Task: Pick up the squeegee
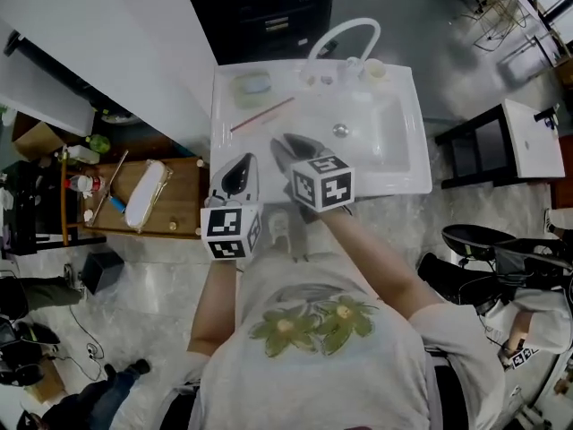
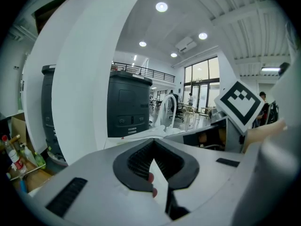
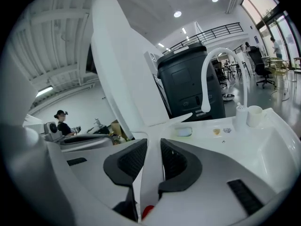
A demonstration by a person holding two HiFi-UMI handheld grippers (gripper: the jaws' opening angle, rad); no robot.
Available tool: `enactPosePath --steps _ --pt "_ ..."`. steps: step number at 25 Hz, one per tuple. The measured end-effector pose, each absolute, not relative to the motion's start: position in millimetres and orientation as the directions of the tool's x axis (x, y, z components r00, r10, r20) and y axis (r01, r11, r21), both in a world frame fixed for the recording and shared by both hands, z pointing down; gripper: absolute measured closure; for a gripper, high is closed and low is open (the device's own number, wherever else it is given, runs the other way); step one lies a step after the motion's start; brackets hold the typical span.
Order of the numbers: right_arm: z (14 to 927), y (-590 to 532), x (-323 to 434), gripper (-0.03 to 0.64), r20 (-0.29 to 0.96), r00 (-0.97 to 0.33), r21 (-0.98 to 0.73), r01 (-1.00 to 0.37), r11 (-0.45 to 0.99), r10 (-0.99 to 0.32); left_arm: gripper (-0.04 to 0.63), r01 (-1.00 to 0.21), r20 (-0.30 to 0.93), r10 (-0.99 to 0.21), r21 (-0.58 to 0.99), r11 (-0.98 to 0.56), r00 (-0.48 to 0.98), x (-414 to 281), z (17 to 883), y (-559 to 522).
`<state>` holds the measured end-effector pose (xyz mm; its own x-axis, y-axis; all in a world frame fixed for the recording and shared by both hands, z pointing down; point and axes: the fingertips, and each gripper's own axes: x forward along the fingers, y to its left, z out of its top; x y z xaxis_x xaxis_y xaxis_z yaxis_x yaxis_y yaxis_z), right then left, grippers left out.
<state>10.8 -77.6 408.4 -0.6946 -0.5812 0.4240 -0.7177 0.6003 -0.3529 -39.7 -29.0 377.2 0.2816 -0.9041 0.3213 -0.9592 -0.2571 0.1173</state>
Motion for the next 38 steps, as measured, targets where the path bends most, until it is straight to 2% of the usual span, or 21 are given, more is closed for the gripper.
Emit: enactPosePath --steps 6,9,38 --pt "387 -72 10 0.518 0.388 -0.713 -0.36 -0.701 0.616 -0.584 0.588 -0.957 0.272 -0.921 0.165 -0.24 0.278 -32 362 -21" --pt "396 -59 13 0.518 0.393 -0.714 -0.399 -0.7 0.592 -0.579 0.588 -0.958 0.291 -0.919 0.19 -0.216 0.265 -27 371 -10" --pt "378 -35 25 0.518 0.324 -0.709 -0.316 -0.705 0.635 -0.626 0.588 -0.967 0.286 -0.925 0.118 -0.225 0.25 -16 365 -11"
